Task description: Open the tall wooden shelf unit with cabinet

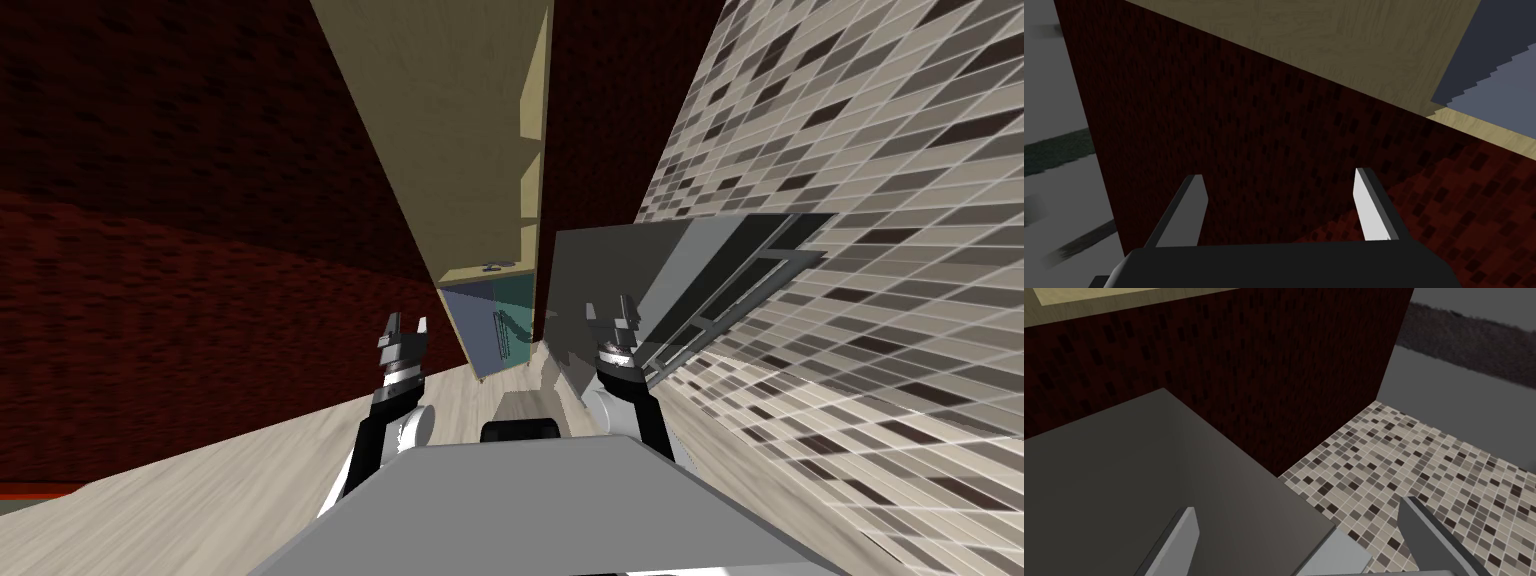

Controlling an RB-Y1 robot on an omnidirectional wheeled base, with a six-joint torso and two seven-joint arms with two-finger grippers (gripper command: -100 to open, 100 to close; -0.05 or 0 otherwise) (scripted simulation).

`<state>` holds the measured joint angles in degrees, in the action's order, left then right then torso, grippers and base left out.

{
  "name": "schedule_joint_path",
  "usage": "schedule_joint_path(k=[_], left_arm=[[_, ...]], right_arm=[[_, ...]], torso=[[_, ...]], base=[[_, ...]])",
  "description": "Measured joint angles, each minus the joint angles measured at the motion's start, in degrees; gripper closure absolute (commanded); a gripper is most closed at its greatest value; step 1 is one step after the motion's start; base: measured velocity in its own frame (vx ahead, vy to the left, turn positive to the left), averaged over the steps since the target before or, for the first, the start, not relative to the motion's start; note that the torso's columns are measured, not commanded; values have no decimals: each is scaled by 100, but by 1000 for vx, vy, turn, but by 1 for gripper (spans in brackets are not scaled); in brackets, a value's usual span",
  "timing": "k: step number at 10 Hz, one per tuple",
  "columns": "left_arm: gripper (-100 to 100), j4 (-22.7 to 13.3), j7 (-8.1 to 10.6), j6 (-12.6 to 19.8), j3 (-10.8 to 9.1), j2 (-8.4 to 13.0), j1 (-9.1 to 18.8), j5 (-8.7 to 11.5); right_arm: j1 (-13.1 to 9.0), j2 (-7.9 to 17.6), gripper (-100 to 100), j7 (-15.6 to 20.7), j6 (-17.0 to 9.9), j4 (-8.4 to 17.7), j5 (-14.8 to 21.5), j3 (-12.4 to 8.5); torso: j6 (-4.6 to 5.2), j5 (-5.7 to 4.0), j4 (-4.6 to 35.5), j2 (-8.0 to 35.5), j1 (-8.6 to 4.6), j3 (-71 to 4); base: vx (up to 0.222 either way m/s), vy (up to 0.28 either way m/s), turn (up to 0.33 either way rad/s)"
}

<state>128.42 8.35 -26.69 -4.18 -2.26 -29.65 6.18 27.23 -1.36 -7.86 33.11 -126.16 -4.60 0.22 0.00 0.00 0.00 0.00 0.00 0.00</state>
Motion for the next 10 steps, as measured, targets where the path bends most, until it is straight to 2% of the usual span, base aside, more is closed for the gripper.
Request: schedule_joint_path(k=[2, 9, 10], left_arm=[[0, 0, 0, 0, 0, 0, 0, 0], [0, 2, 0, -1, 0, 0, 0, 0], [-100, 2, 0, -1, 0, 0, 0, 0]], right_arm=[[0, 0, 0, 0, 0, 0, 0, 0], [0, 0, 0, 0, 1, -2, 0, 0], [0, 0, 0, 0, 1, -2, 0, 0]], torso=[[0, 0, 600, 597, 0, -1200], [0, 0, 3537, 3539, 0, -7073], [0, 0, 3960, 3962, 0, -7919]], base=[[0, 0, 0], [0, 0, 0], [22, -8, 8]])
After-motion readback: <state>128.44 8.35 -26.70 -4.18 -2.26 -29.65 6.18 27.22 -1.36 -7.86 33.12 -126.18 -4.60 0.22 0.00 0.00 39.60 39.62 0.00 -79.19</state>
